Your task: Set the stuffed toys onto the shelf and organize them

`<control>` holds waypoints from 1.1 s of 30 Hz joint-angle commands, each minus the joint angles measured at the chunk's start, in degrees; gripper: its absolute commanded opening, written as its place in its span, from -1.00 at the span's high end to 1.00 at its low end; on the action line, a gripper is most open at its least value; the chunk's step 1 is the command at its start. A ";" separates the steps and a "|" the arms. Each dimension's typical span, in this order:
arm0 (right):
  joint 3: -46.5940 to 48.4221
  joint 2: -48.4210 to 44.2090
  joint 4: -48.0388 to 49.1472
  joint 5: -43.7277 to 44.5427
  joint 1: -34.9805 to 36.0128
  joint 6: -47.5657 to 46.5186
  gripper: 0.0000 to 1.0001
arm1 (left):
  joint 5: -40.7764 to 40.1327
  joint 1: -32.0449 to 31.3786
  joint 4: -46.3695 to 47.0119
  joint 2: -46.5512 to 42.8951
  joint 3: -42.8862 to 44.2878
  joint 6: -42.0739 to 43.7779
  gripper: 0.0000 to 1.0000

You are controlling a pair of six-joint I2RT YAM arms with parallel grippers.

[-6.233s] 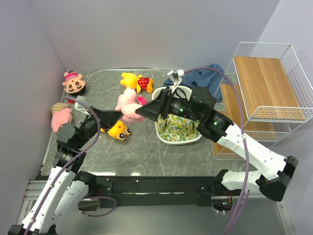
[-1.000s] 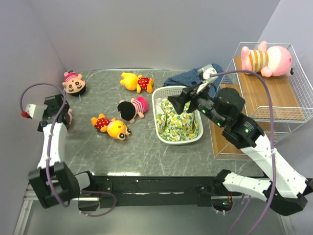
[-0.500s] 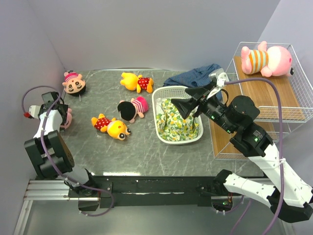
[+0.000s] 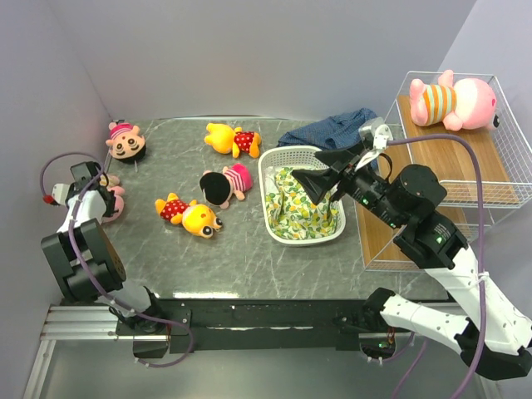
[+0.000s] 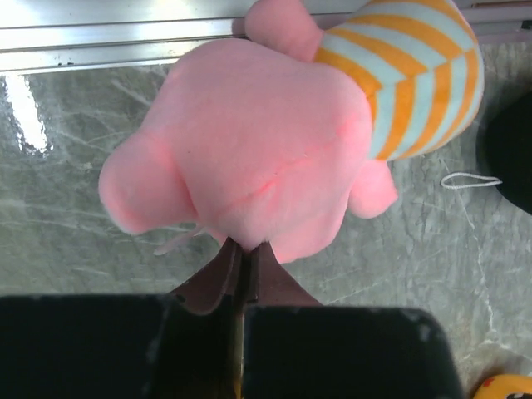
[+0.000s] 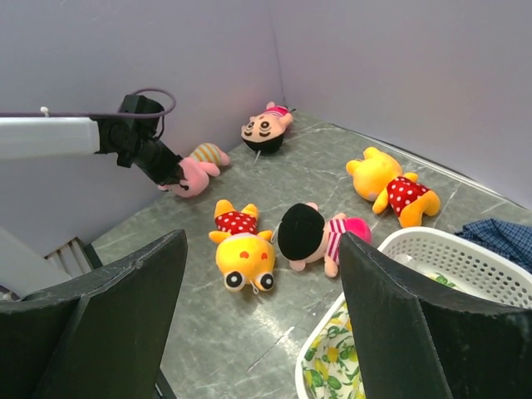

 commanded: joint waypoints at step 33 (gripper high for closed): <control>-1.92 9.54 16.59 -7.77 0.26 27.93 -0.60 | 68.45 -14.58 53.09 -34.94 -16.61 11.14 0.98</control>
